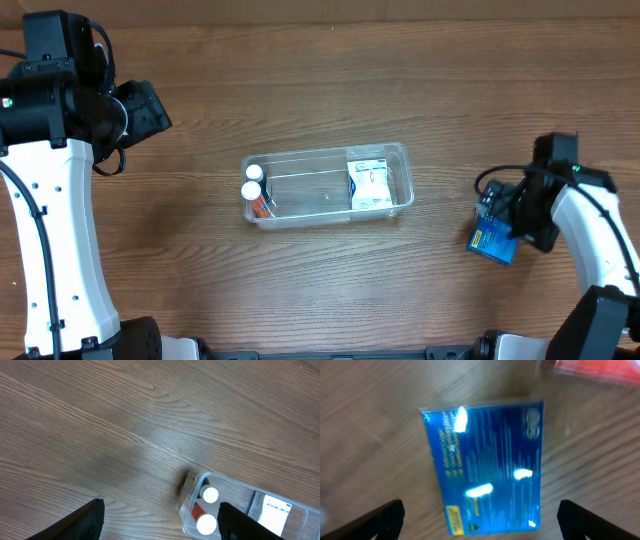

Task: Pack container
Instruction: 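Grasp the blue lozenge box with the right gripper, then place the blue box upright in the container's middle, release, then move the right gripper to the red-and-white box and grasp it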

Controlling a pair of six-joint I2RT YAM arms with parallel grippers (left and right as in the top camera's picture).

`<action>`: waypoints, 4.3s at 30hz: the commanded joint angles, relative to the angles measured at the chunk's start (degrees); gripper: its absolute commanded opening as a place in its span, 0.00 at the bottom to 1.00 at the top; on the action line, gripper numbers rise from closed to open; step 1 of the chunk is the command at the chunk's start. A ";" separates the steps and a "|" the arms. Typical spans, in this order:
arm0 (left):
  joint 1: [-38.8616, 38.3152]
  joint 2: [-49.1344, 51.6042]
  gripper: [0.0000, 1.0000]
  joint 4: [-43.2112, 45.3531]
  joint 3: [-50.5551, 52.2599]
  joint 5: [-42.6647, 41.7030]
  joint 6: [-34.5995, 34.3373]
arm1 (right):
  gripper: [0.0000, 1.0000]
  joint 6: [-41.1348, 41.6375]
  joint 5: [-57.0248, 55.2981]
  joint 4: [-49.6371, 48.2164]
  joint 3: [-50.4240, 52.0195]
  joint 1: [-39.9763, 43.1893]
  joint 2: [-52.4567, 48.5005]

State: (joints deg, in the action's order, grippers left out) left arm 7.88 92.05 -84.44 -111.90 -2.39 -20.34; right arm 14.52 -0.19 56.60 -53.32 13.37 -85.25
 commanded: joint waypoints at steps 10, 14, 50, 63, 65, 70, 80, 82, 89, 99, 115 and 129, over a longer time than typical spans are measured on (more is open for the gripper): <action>-0.02 0.31 0.75 0.28 -0.33 0.00 1.55 | 1.00 -3.26 1.64 -8.37 6.88 -0.22 -0.63; -0.02 0.31 0.75 0.28 -0.33 0.02 1.55 | 1.00 -4.35 2.03 -8.87 6.88 -0.22 -3.61; -0.02 0.31 0.75 0.17 -0.33 -0.04 2.16 | 0.72 4.52 2.67 -2.78 -27.54 -47.43 -1.27; -0.02 0.33 0.75 -0.57 -0.33 0.04 2.60 | 0.73 6.93 2.64 -6.14 -27.52 -52.52 -20.92; -0.02 0.31 0.75 -0.61 -0.33 0.04 2.60 | 0.74 6.93 2.64 -6.49 -27.52 -52.52 -20.98; -0.02 0.31 0.75 -0.68 -0.33 0.04 2.60 | 0.81 6.93 2.84 -6.75 -27.52 -52.52 -20.98; -0.02 0.31 0.75 -0.68 -0.33 0.02 2.60 | 0.91 6.91 2.84 -6.64 -27.52 -52.52 -20.96; -0.02 0.31 0.75 -0.68 -0.33 0.04 2.60 | 0.91 6.91 2.84 -6.64 -27.52 -52.52 -20.98; -0.02 0.31 0.75 -0.76 -0.33 0.04 2.62 | 1.00 6.60 -3.26 -3.04 -31.39 -51.78 -18.43; -0.02 0.31 0.75 -0.79 -0.33 0.04 2.60 | 1.00 8.26 -11.78 10.01 -45.53 -26.12 -3.69; -0.02 0.31 0.75 -0.76 -0.33 0.04 2.60 | 1.00 -0.04 -7.67 11.58 -34.34 17.44 -19.47; -0.02 0.33 0.75 -0.81 -0.33 0.02 2.58 | 1.00 -5.64 -0.74 -7.30 -16.24 18.53 -21.40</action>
State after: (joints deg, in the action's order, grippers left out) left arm 7.88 92.05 -85.34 -111.90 -2.39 -19.03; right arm 11.29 -4.47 51.35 -71.46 31.83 -106.48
